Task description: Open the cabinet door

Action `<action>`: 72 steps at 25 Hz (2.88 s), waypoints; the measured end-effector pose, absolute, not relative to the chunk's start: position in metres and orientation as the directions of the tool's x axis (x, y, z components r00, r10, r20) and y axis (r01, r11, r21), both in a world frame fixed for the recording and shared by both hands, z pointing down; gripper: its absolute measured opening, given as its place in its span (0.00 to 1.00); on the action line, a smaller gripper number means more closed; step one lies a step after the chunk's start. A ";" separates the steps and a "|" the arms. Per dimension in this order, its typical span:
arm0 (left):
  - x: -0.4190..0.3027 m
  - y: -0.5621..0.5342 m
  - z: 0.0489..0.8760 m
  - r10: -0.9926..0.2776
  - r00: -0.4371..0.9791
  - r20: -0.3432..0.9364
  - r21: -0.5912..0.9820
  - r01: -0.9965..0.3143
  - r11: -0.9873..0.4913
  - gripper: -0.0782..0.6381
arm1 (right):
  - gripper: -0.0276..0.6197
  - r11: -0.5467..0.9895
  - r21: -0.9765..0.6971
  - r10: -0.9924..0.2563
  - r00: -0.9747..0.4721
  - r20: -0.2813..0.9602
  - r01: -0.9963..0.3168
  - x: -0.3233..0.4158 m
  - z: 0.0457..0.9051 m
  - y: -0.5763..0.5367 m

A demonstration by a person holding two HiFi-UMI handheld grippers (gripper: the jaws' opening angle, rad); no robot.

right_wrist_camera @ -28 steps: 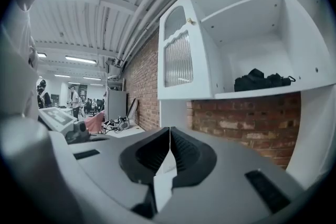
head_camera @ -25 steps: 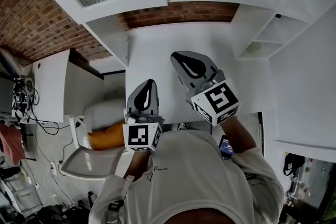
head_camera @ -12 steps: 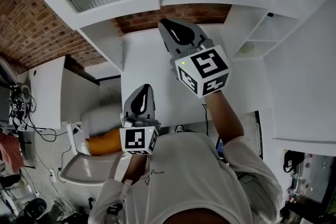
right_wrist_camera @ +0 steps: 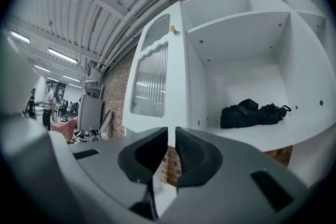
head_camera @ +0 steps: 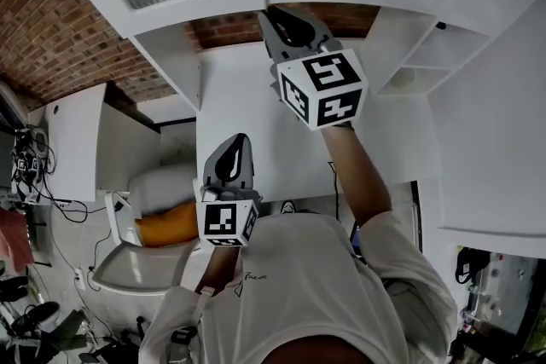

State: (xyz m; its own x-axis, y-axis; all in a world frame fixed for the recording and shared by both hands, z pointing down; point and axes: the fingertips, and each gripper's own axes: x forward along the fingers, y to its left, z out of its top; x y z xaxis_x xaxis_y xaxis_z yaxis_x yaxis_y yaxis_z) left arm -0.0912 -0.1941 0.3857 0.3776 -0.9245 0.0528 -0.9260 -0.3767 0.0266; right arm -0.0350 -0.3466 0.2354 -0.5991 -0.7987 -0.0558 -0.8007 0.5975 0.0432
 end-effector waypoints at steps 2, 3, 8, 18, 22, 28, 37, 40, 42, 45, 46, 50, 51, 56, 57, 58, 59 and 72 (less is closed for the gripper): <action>-0.091 -0.194 0.387 -0.926 0.374 0.053 0.032 -0.927 -0.372 0.13 | 0.09 0.584 0.031 -0.809 -0.585 -0.051 -0.811 -0.034 0.237 -0.353; -0.091 -0.193 0.388 -0.927 0.372 0.053 0.035 -0.928 -0.370 0.13 | 0.09 0.577 0.024 -0.815 -0.578 -0.048 -0.816 -0.033 0.238 -0.356; -0.096 -0.196 0.388 -0.936 0.350 0.045 0.054 -0.936 -0.347 0.13 | 0.27 0.571 0.010 -0.820 -0.571 -0.037 -0.821 -0.037 0.239 -0.369; -0.104 -0.196 0.389 -0.944 0.328 0.044 0.080 -0.943 -0.323 0.13 | 0.35 0.576 0.016 -0.817 -0.576 -0.017 -0.817 -0.053 0.244 -0.396; -0.109 -0.195 0.390 -0.949 0.312 0.049 0.079 -0.948 -0.308 0.13 | 0.39 0.581 0.019 -0.814 -0.581 0.002 -0.813 -0.057 0.249 -0.402; -0.125 -0.193 0.395 -0.957 0.284 0.064 0.082 -0.957 -0.278 0.13 | 0.41 0.565 0.031 -0.825 -0.565 -0.001 -0.825 -0.062 0.246 -0.409; -0.138 -0.190 0.400 -0.960 0.268 0.078 0.082 -0.962 -0.262 0.13 | 0.46 0.504 0.048 -0.863 -0.504 0.005 -0.862 -0.067 0.247 -0.406; -0.142 -0.190 0.401 -0.962 0.263 0.076 0.087 -0.963 -0.257 0.13 | 0.46 0.493 0.051 -0.870 -0.493 0.012 -0.869 -0.069 0.247 -0.407; -0.142 -0.190 0.400 -0.962 0.264 0.073 0.088 -0.962 -0.258 0.13 | 0.47 0.489 0.049 -0.872 -0.489 0.015 -0.871 -0.069 0.247 -0.407; -0.139 -0.191 0.398 -0.959 0.274 0.071 0.088 -0.959 -0.268 0.13 | 0.47 0.482 0.042 -0.876 -0.482 0.017 -0.875 -0.068 0.246 -0.407; -0.138 -0.191 0.398 -0.958 0.278 0.070 0.088 -0.958 -0.271 0.13 | 0.47 0.481 0.042 -0.877 -0.480 0.018 -0.876 -0.068 0.245 -0.407; -0.137 -0.191 0.399 -0.956 0.285 0.068 0.095 -0.956 -0.278 0.13 | 0.47 0.477 0.048 -0.879 -0.477 0.019 -0.878 -0.068 0.246 -0.406; -0.138 -0.191 0.399 -0.956 0.284 0.067 0.096 -0.956 -0.277 0.13 | 0.47 0.477 0.053 -0.879 -0.477 0.019 -0.877 -0.069 0.246 -0.405; -0.138 -0.191 0.400 -0.956 0.285 0.067 0.099 -0.956 -0.278 0.13 | 0.47 0.479 0.069 -0.878 -0.479 0.018 -0.875 -0.069 0.246 -0.403; -0.138 -0.191 0.400 -0.956 0.286 0.068 0.098 -0.955 -0.279 0.13 | 0.47 0.482 0.070 -0.876 -0.482 0.017 -0.873 -0.069 0.246 -0.402; -0.137 -0.191 0.400 -0.956 0.286 0.068 0.098 -0.955 -0.279 0.13 | 0.47 0.488 0.068 -0.873 -0.488 0.016 -0.870 -0.069 0.246 -0.400; -0.137 -0.190 0.400 -0.955 0.287 0.069 0.098 -0.955 -0.280 0.13 | 0.47 0.496 0.063 -0.868 -0.496 0.013 -0.866 -0.068 0.245 -0.397; -0.120 -0.188 0.404 -0.944 0.319 0.083 0.095 -0.946 -0.311 0.13 | 0.30 0.554 0.042 -0.831 -0.556 -0.018 -0.831 -0.053 0.244 -0.371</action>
